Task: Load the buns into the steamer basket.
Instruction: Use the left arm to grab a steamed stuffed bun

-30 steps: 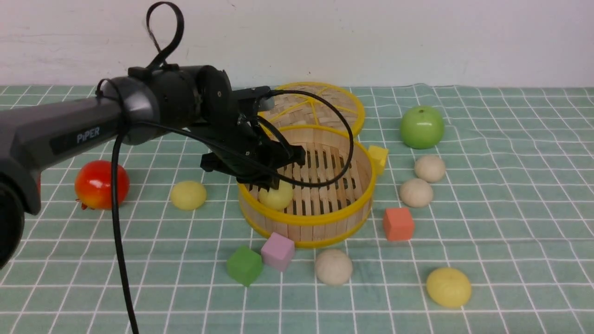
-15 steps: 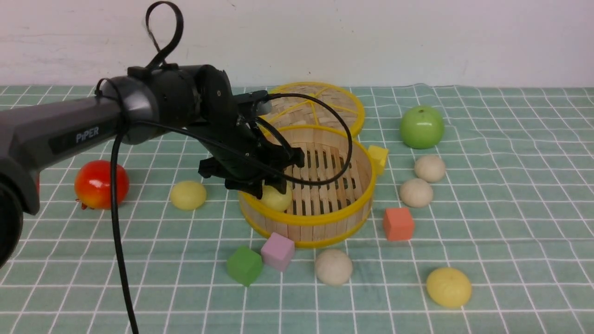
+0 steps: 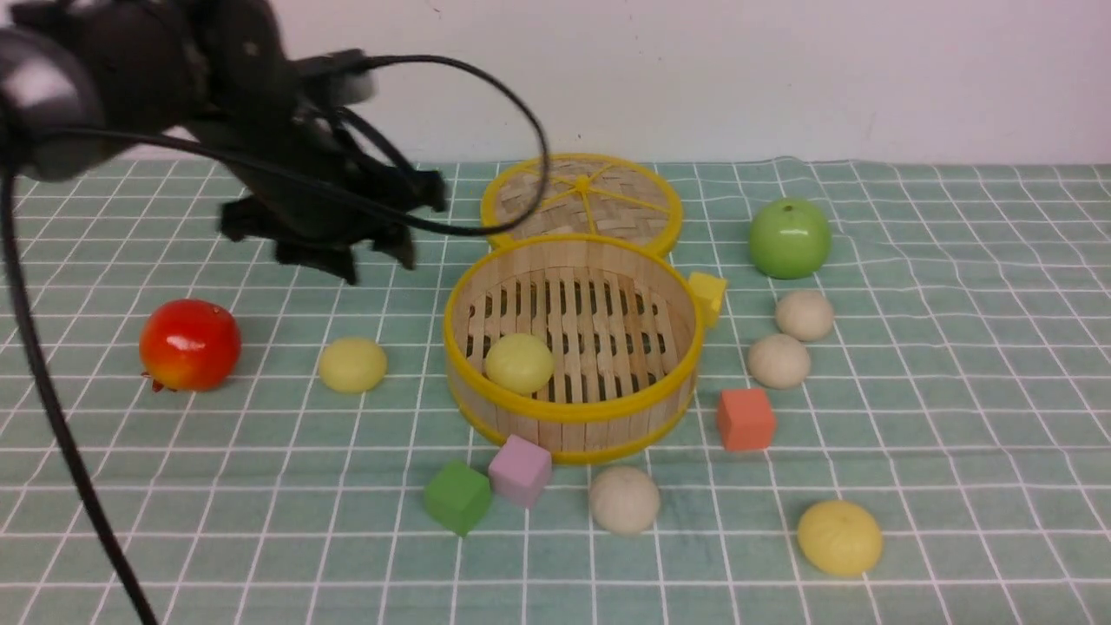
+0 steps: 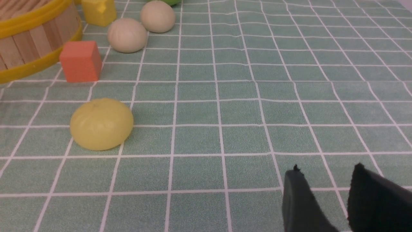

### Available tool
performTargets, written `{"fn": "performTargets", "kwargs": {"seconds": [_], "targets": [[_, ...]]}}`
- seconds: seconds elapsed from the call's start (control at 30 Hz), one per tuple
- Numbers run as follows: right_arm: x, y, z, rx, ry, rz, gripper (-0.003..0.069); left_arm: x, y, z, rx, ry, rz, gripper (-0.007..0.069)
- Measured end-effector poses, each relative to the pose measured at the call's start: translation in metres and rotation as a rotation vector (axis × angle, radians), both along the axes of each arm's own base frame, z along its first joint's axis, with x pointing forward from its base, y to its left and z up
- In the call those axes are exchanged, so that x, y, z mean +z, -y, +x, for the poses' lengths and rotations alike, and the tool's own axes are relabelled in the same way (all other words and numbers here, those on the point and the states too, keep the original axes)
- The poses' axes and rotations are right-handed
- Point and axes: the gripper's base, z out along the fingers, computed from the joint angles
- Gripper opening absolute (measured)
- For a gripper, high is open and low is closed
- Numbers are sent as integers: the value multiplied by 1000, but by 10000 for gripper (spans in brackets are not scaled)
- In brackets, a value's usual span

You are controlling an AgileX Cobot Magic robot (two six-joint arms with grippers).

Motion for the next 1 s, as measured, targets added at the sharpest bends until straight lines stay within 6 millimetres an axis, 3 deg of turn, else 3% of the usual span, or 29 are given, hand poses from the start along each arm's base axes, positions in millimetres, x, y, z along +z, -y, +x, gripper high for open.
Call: {"fn": "performTargets", "kwargs": {"seconds": [0.03,0.13,0.3,0.5,0.73,0.83,1.0], "targets": [[0,0,0,0,0,0,239,-2,-19,2,35,-24,34,396],[0,0,0,0,0,0,239,-3,-45,5,88,-40,65,396],[0,0,0,0,0,0,239,-2,-65,9,135,-19,70,385],[0,0,0,0,0,0,239,-3,-63,14,124,27,56,347],[0,0,0,0,0,0,239,-36,-56,26,95,-53,27,309],[0,0,0,0,0,0,239,-61,-39,31,8,-99,58,299],[0,0,0,0,0,0,239,-78,-9,40,-45,-113,124,298]]}}
